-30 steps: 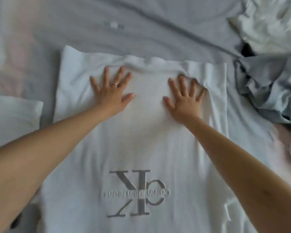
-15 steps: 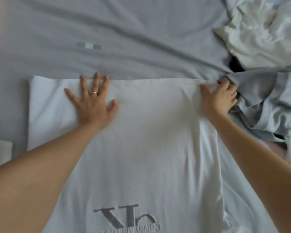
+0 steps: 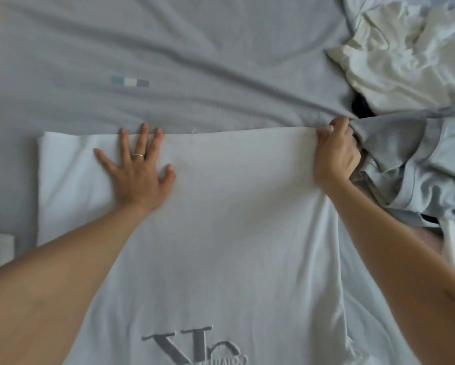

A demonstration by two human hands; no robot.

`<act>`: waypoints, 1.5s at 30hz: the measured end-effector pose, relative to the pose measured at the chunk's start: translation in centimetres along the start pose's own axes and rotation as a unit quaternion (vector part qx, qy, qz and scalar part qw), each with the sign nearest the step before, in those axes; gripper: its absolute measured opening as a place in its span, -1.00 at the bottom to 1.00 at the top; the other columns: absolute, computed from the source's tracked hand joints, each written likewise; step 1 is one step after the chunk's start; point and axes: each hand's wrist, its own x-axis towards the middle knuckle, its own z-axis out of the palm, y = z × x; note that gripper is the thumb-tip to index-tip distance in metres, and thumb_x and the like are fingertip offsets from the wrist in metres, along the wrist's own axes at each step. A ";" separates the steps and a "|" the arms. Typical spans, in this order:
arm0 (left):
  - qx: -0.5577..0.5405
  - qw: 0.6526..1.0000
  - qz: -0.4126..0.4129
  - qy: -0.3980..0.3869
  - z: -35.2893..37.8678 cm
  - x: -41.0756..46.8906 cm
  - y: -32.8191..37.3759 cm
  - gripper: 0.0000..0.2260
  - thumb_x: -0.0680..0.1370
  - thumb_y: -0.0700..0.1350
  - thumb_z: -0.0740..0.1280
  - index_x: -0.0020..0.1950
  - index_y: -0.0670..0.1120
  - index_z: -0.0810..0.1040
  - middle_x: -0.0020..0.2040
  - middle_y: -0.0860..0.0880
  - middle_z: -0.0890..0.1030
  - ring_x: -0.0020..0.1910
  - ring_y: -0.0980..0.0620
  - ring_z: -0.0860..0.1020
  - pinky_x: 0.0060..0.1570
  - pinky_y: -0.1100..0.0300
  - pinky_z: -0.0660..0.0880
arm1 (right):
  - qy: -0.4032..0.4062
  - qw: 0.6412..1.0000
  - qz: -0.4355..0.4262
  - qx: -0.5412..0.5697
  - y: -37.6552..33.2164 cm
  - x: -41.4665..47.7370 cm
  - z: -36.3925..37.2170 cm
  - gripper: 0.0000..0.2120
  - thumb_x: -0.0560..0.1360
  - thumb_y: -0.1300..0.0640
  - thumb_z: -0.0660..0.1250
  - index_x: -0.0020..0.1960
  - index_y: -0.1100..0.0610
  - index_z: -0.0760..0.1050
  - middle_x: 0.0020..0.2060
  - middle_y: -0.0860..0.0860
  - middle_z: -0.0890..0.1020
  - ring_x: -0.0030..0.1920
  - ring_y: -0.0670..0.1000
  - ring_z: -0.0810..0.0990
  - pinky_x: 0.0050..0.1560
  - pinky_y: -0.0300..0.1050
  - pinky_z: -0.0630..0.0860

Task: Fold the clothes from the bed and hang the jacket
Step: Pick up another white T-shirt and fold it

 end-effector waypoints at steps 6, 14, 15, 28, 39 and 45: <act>-0.009 1.000 0.003 -0.001 -0.1 0.0 -0.1 -0.33 0.43 0.18 0.00 0.55 0.07 0.06 0.57 0.03 0.07 0.52 -0.21 0.01 0.26 -0.53 -0.09 | -0.034 0.940 -0.338 0.008 -2.1 -10.5 0.2 -0.46 0.57 0.02 0.11 0.51 0.16 0.19 0.48 0.19 0.26 0.48 0.21 0.21 0.46 0.06 0.08; -0.006 1.000 0.003 0.001 0.1 0.0 0.0 -0.33 0.43 0.17 0.00 0.55 0.08 0.05 0.57 0.02 0.05 0.52 -0.21 0.00 0.26 -0.52 -0.10 | -0.089 0.972 -0.212 -0.058 3.9 -1.8 1.1 -0.39 0.54 -0.17 -0.13 0.56 -0.02 0.04 0.55 0.03 0.10 0.53 0.13 0.09 0.50 0.04 -0.02; -0.004 1.000 0.000 0.000 0.0 0.0 0.0 -0.33 0.43 0.18 0.00 0.55 0.08 0.05 0.57 0.03 0.05 0.52 -0.21 -0.01 0.26 -0.52 -0.10 | -0.074 0.980 -0.175 -0.063 3.1 -1.7 1.0 -0.38 0.54 -0.15 -0.16 0.56 0.02 0.02 0.55 0.04 0.07 0.53 0.13 0.06 0.51 0.05 -0.06; -0.010 1.000 0.007 -0.005 0.0 0.2 -0.4 -0.31 0.43 0.21 0.02 0.56 0.09 0.03 0.57 0.04 0.04 0.53 -0.21 -0.01 0.28 -0.52 -0.09 | -0.106 0.935 -0.329 -0.074 -4.4 -3.4 3.0 -0.45 0.58 -0.12 -0.08 0.55 -0.03 0.06 0.54 -0.01 0.12 0.52 0.09 0.12 0.49 0.02 -0.05; -0.035 0.999 0.008 0.004 -0.1 0.3 -0.6 -0.39 0.48 0.11 0.04 0.54 0.09 0.10 0.57 0.04 0.07 0.53 -0.21 0.00 0.30 -0.48 -0.09 | -0.136 0.956 -0.250 0.065 -16.1 -16.1 5.1 -0.38 0.46 0.07 0.02 0.54 -0.01 0.15 0.52 -0.05 0.18 0.52 0.00 0.13 0.49 0.05 0.02; -0.158 0.986 0.002 0.061 -0.9 0.0 -1.3 -0.48 0.45 -0.09 0.17 0.44 -0.02 0.34 0.51 -0.03 0.26 0.49 -0.10 0.21 0.36 -0.30 0.05 | -0.122 0.956 -0.266 0.034 -16.0 -16.2 5.4 -0.32 0.40 0.04 0.05 0.54 0.00 0.13 0.52 -0.02 0.18 0.51 0.03 0.15 0.50 0.06 -0.02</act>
